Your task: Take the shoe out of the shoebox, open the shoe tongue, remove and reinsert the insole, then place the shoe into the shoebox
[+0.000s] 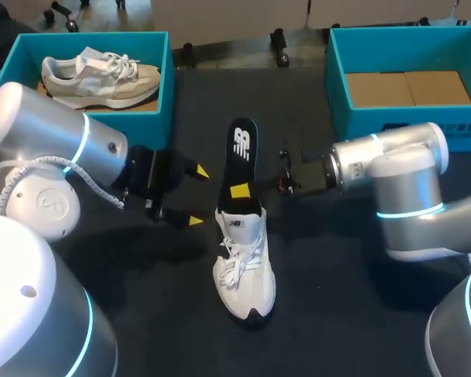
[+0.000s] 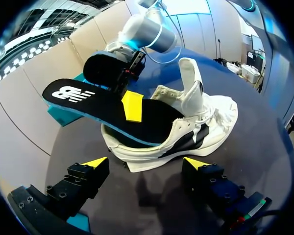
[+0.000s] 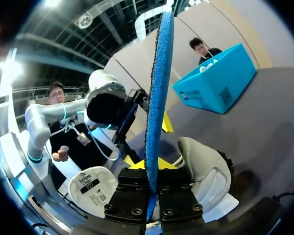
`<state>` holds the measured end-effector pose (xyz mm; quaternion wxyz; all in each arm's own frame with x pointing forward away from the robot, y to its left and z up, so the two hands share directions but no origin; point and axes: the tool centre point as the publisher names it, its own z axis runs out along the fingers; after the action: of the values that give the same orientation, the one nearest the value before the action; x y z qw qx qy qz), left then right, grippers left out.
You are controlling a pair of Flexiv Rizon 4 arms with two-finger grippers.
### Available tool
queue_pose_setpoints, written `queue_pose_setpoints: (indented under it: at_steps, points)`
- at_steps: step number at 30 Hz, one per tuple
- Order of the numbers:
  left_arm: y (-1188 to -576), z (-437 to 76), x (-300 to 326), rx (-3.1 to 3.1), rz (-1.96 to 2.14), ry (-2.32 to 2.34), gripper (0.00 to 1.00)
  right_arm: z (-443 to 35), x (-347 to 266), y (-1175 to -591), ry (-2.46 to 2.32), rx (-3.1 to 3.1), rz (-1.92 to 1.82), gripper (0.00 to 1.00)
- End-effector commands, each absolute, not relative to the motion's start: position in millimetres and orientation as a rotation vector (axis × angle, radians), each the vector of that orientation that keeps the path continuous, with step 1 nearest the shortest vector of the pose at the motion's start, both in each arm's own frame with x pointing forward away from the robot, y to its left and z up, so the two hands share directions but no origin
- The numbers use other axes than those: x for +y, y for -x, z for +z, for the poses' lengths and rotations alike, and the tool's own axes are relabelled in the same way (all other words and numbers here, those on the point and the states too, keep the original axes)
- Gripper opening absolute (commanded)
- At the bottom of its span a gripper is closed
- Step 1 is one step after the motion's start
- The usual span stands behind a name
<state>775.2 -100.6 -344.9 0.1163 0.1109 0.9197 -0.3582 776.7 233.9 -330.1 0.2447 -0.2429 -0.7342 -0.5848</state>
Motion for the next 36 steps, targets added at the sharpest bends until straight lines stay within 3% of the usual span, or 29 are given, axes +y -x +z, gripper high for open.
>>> queue_pose_setpoints:
  at_steps: [1, 28, 32, 36]
  points:
    - [-775.2, -346.1, -101.5, 2.693, -1.049, -0.328, 1.00, -328.3, 230.2, -775.0, 0.660, -2.028, -1.528, 0.00]
    - [-775.0, -346.9, -106.3, 2.697, -1.050, -0.347, 1.00, -345.1, 232.8, -744.2, 0.780, -1.997, -1.456, 0.00]
    - [-775.3, -346.1, -106.3, 2.695, -1.053, -0.351, 1.00, -333.6, 230.7, -751.3, 0.775, -2.036, -1.457, 0.18]
    - [-775.8, -345.1, -104.6, 2.693, -1.051, -0.352, 1.00, -328.9, 227.2, -759.1, 0.762, -2.060, -1.457, 0.21]
